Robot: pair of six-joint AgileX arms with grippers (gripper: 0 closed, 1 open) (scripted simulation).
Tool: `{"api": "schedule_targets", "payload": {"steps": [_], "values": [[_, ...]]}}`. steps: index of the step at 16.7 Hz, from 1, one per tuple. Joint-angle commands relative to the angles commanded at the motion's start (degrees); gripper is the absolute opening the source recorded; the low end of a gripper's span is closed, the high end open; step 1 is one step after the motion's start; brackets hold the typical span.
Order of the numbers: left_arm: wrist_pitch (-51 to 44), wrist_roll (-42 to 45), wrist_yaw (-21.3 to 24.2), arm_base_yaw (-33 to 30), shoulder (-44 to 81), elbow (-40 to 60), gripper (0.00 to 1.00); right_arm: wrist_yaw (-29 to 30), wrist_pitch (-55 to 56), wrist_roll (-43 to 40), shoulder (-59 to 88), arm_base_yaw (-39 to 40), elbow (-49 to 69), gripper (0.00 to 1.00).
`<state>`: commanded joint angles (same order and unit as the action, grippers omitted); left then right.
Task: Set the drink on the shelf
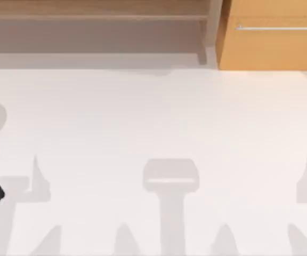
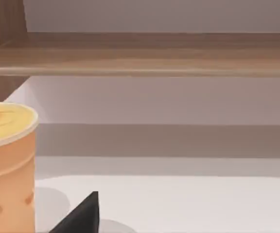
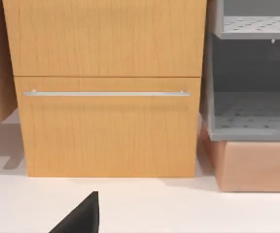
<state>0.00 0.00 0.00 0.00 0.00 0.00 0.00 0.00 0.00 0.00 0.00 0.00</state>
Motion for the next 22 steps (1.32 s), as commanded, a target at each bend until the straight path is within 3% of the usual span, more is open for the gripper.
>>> {"api": "schedule_targets", "payload": {"steps": [4, 8, 22], "values": [[1.39, 0.10, 0.71, 0.69, 1.72, 0.45, 1.00, 0.00, 0.00, 0.00, 0.00, 0.00, 0.00, 1.00], [9.17, 0.66, 4.79, 4.52, 12.24, 2.84, 1.00, 0.00, 0.00, 0.00, 0.00, 0.00, 0.00, 1.00], [57.81, 4.09, 30.86, 28.97, 80.78, 17.16, 1.00, 0.00, 0.00, 0.00, 0.00, 0.00, 0.00, 1.00]]}}
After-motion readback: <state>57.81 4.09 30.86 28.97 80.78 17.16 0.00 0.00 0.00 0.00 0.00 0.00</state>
